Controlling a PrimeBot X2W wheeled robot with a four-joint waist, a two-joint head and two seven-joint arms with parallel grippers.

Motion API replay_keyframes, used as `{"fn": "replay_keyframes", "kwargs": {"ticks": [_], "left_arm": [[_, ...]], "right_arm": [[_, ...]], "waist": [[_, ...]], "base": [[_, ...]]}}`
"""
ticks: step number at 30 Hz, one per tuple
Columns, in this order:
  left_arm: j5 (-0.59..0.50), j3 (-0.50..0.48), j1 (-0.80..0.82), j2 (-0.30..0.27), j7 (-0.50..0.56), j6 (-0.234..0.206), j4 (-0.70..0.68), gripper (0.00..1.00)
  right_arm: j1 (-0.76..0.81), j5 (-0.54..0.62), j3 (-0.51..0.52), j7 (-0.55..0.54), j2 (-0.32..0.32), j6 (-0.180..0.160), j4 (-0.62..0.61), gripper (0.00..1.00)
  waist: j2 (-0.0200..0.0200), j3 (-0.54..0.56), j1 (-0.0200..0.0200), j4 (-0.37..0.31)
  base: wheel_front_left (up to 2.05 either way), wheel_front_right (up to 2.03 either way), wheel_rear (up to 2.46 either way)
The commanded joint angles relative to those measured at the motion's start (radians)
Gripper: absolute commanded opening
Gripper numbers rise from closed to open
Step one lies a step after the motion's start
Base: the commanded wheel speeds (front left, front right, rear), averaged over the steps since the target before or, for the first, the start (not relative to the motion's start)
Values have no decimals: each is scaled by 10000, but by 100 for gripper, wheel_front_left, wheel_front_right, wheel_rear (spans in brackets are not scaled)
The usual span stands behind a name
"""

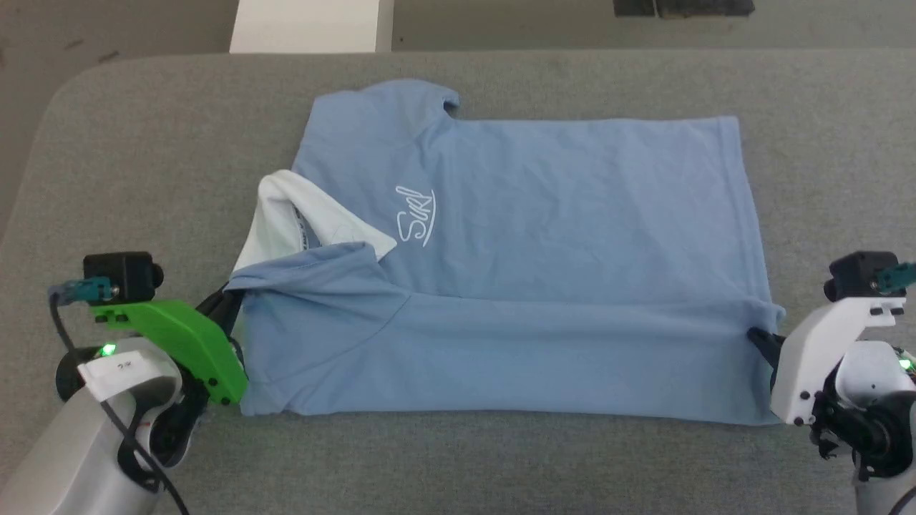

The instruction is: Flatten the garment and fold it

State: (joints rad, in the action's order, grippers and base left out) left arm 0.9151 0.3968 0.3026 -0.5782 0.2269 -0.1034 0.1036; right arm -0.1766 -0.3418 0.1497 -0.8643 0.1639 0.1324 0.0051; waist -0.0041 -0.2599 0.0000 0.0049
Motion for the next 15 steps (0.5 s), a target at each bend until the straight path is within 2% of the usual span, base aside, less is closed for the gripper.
{"fn": "replay_keyframes", "kwargs": {"ticks": [1,9,10,11,12,15], "left_arm": [[-53,70,343,101,-51,157,247,0],[38,424,1103,588,69,719,1791,0],[62,441,1175,644,39,789,1994,13],[84,439,1196,676,13,821,2053,60],[69,471,1219,674,33,843,2112,100],[102,452,1226,674,8,853,2155,100]], "right_arm": [[-253,150,1,-115,-89,-17,137,0],[-659,763,-63,-735,-333,-17,712,0],[-667,840,-22,-907,-414,-17,810,32],[-663,847,-9,-962,-440,-17,824,72],[-663,834,25,-944,-447,-17,789,100],[-615,722,173,-858,-429,-17,683,100]], "waist": [[41,-606,0,36],[41,-904,0,91],[41,-794,0,78],[41,-715,0,78],[41,-612,0,89],[41,-151,0,83]], "base": [[0,0,0],[0,0,0],[0,0,0],[0,0,0],[0,0,0],[0,0,0]]}}
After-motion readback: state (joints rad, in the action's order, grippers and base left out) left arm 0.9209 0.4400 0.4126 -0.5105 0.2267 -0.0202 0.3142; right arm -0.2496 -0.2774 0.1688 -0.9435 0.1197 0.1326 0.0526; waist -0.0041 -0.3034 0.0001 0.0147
